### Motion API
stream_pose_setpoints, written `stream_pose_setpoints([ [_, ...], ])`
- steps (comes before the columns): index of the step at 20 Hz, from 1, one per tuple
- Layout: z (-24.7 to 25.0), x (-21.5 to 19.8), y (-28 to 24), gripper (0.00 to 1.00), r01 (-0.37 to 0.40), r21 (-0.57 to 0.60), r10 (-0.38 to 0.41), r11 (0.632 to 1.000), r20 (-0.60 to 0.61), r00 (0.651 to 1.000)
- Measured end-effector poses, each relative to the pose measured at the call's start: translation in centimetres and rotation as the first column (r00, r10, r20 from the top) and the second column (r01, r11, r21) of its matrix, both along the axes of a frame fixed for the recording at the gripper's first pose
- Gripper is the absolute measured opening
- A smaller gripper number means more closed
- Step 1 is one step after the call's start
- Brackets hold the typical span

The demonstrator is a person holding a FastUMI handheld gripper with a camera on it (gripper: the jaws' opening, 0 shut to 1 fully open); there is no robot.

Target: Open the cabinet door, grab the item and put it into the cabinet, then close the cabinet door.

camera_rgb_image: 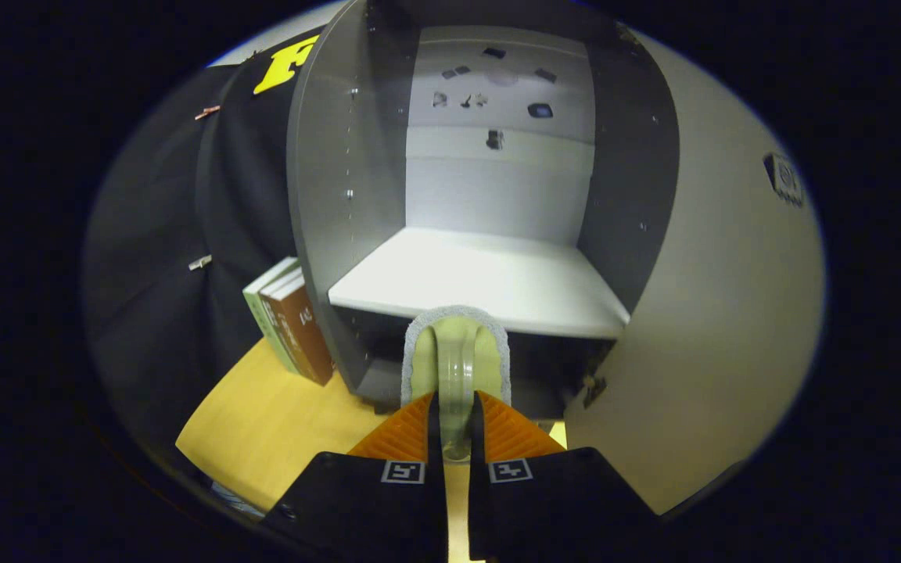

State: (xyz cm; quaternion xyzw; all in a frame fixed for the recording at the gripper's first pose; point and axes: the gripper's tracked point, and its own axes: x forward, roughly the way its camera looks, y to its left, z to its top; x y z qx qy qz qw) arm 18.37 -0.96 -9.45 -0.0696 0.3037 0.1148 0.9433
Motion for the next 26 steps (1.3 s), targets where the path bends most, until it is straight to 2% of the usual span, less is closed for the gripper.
stream_pose_setpoints([
  [5,4.2,7.9,1.8,0.15,-0.009,-0.024,0.012,1.000,0.120,0.993],
  [13,1.5,15.2,2.2,0.16,0.034,-0.033,-0.030,0.999,0.106,0.994],
  [16,-0.2,16.5,2.3,0.16,0.054,-0.032,-0.051,0.998,0.079,0.996],
  [24,-1.0,20.2,1.7,0.16,0.125,0.025,-0.127,0.992,0.108,0.986],
  [26,-1.1,20.8,1.6,0.19,0.131,0.027,-0.133,0.991,0.122,0.984],
])
